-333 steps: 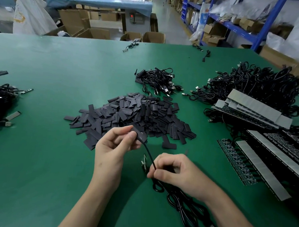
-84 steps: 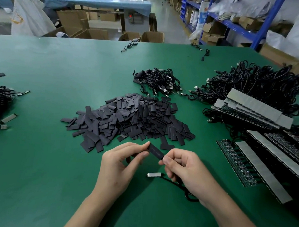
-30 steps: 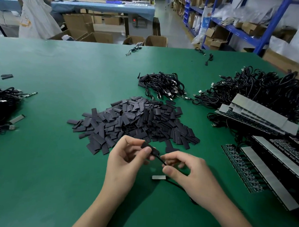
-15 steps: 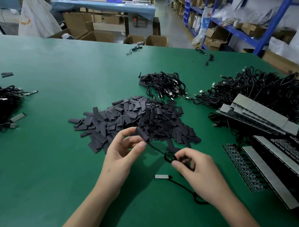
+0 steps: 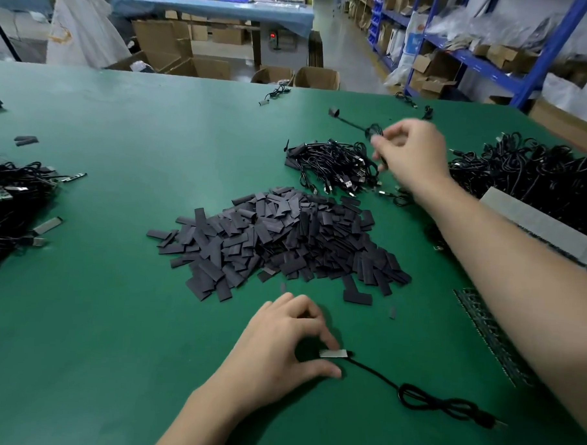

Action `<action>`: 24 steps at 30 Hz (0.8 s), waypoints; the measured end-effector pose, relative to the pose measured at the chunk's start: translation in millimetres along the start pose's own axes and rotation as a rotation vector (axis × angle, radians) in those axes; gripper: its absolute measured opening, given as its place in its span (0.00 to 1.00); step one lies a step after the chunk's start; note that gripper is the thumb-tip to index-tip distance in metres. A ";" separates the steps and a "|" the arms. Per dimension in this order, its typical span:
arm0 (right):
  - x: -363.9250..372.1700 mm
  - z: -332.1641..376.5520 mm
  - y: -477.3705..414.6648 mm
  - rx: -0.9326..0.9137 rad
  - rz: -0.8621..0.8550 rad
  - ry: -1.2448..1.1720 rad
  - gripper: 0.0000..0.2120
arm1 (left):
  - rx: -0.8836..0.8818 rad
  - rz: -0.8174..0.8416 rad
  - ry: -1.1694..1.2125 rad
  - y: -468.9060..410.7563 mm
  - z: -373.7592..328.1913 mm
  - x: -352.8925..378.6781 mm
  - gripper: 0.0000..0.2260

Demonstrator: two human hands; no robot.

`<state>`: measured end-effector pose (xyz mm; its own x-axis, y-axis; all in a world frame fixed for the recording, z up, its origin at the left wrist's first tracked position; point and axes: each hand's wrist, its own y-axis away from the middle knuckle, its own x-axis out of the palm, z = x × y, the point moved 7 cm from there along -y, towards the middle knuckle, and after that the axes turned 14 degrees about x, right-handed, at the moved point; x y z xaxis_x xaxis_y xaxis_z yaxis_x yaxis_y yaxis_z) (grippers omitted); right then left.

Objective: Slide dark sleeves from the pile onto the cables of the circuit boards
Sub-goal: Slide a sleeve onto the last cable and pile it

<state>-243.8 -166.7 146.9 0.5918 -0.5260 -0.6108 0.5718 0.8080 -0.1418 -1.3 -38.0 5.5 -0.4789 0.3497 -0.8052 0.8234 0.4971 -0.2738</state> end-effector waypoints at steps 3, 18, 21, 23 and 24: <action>17.2 18.5 -33.5 0.027 0.032 0.197 0.18 | 0.021 -0.032 0.008 0.4 1.3 -1.4 0.11; 47.7 -74.7 202.0 0.060 0.819 -0.055 0.03 | -0.133 -0.540 0.314 5.5 10.0 -28.5 0.04; 45.6 -79.1 210.6 0.114 0.793 -0.055 0.07 | -0.211 -0.538 0.431 4.0 12.9 -22.3 0.06; 38.3 -78.0 214.7 0.202 0.842 -0.127 0.10 | -0.233 -0.565 0.375 2.5 16.5 -26.9 0.08; 32.1 -76.8 216.3 0.274 0.879 -0.206 0.11 | -0.243 -0.574 0.281 1.8 20.1 -32.0 0.07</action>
<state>-144.8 11.6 36.8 0.9482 0.1845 -0.2587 -0.0288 0.8607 0.5082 21.6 -64.3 20.2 -0.9070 0.1541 -0.3918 0.3396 0.8179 -0.4645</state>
